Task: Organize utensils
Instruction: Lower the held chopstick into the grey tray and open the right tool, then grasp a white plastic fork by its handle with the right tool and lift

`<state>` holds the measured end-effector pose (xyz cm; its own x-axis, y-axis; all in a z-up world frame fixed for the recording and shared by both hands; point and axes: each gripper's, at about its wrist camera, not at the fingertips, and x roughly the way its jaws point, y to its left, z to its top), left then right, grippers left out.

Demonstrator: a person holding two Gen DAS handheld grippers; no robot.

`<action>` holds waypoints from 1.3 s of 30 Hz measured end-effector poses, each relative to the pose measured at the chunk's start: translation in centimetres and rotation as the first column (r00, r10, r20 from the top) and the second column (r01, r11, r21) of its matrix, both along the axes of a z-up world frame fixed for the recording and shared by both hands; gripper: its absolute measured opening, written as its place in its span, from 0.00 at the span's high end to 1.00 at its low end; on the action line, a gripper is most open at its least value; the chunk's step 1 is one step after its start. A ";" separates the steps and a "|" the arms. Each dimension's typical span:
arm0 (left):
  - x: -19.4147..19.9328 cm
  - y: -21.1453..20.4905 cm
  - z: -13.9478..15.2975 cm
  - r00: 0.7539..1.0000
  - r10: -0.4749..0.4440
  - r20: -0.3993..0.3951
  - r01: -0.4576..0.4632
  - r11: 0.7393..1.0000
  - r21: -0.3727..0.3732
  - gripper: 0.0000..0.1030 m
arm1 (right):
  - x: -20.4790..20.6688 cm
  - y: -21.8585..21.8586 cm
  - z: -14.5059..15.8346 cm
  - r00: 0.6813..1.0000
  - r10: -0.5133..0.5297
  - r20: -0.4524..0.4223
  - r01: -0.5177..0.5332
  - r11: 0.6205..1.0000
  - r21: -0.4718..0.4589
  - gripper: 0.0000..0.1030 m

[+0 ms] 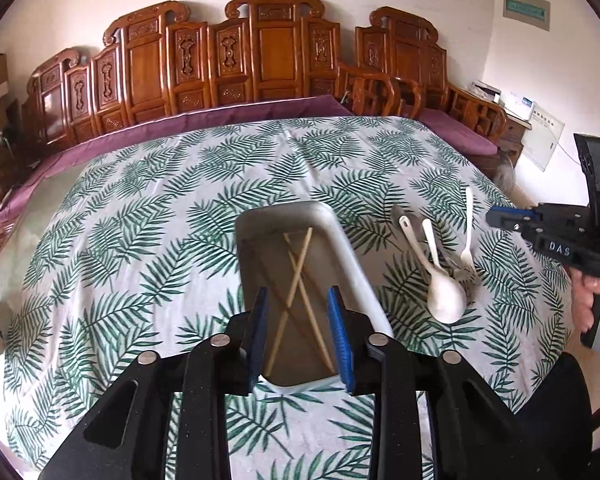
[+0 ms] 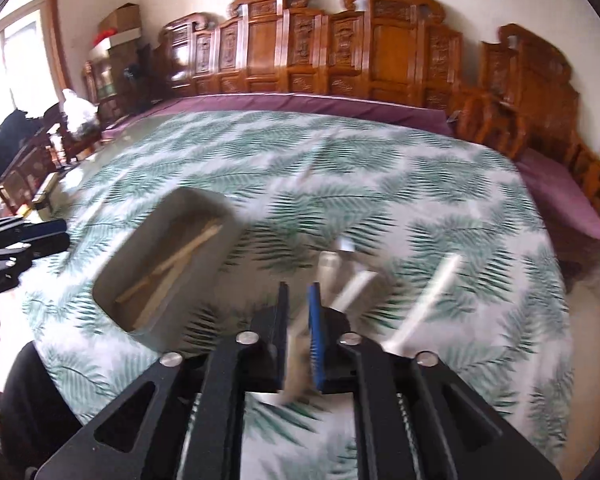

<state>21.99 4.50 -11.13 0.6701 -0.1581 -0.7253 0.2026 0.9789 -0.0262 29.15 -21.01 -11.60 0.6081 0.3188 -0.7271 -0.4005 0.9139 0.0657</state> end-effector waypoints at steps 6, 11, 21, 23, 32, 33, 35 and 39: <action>-0.1 -2.1 -0.3 1.000 -0.022 -0.001 0.022 1.000 -0.013 0.52 | 0.5 -5.8 -1.1 0.995 -0.103 -0.003 0.103 0.995 0.003 0.69; -0.2 -3.9 -0.5 0.999 -0.039 -0.003 0.039 0.999 -0.014 0.52 | 1.2 -8.0 -3.1 0.987 -0.149 -0.052 0.151 0.988 0.022 0.64; 0.9 -6.7 -0.4 0.998 -0.049 -0.031 0.047 0.997 -0.064 0.52 | 4.6 -7.4 -8.3 0.965 -0.149 -0.216 0.169 0.983 0.075 0.64; 1.3 -7.2 -0.4 0.998 -0.055 -0.031 0.053 0.997 -0.049 0.52 | 5.1 -6.9 -8.8 0.962 -0.150 -0.228 0.167 0.984 0.059 0.64; 2.8 -9.2 -0.4 0.993 -0.095 -0.072 0.092 0.995 -0.047 0.52 | 6.9 -7.0 -10.5 0.947 -0.156 -0.281 0.174 0.984 0.042 0.65; 3.1 -9.4 -0.5 0.992 -0.101 -0.082 0.097 0.994 -0.049 0.52 | 7.1 -7.2 -10.5 0.946 -0.155 -0.285 0.175 0.984 0.046 0.70; 3.6 -10.0 -0.8 0.988 -0.115 -0.101 0.110 0.992 -0.054 0.52 | 7.3 -7.2 -10.7 0.943 -0.150 -0.296 0.170 0.984 0.045 0.75; 4.1 -11.4 -1.2 0.983 -0.140 -0.122 0.133 0.989 -0.061 0.52 | 7.4 -6.9 -11.0 0.942 -0.132 -0.309 0.149 0.988 0.034 0.81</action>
